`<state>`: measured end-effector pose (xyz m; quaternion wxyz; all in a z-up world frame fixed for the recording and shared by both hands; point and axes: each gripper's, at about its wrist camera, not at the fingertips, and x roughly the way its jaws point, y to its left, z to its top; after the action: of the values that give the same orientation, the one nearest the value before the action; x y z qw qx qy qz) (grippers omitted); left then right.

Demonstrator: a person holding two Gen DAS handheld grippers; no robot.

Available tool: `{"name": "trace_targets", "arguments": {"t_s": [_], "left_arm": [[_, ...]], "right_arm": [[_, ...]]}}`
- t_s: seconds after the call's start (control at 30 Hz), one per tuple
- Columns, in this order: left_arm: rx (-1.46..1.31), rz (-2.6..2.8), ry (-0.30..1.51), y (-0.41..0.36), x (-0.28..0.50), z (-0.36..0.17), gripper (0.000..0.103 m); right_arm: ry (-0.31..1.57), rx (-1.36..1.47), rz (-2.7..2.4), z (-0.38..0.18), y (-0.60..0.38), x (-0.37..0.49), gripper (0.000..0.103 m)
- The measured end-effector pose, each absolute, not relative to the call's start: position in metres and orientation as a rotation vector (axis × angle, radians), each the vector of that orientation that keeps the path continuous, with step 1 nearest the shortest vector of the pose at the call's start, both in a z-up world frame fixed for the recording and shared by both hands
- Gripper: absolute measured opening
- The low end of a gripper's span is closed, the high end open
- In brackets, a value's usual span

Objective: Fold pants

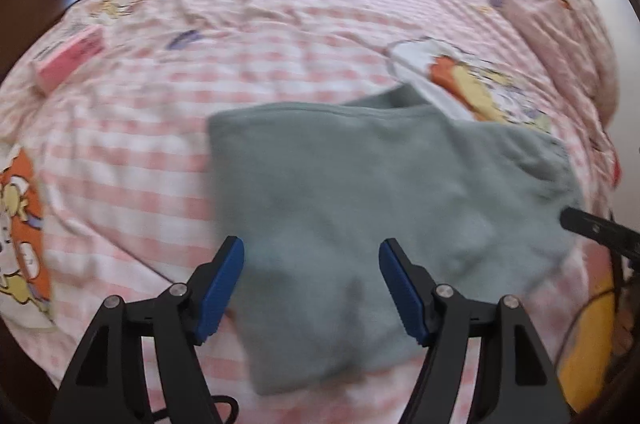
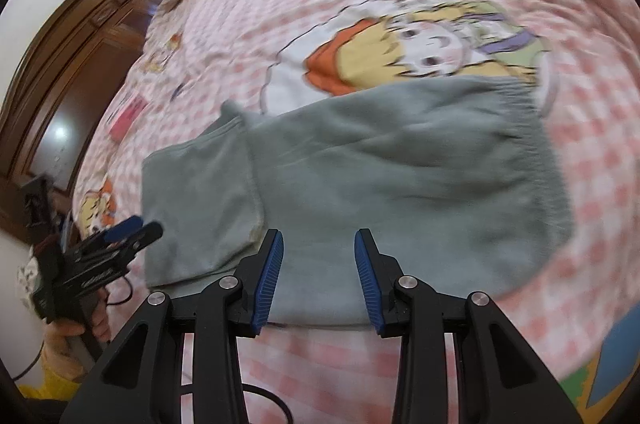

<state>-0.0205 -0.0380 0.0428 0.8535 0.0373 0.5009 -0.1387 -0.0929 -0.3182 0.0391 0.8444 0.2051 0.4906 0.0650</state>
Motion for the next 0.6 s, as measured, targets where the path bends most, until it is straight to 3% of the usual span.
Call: {"name": "trace_targets", "arguments": {"t_s": [0.27, 0.6], "left_arm": [[0.08, -0.253, 1.108, -0.02, -0.006, 0.006, 0.075], [-0.075, -0.295, 1.187, 0.001, -0.004, -0.011, 0.091]], "right_arm": [[1.14, 0.447, 0.288, 0.009, -0.27, -0.051, 0.038], [1.193, 0.434, 0.298, -0.018, -0.247, -0.035, 0.038]]}}
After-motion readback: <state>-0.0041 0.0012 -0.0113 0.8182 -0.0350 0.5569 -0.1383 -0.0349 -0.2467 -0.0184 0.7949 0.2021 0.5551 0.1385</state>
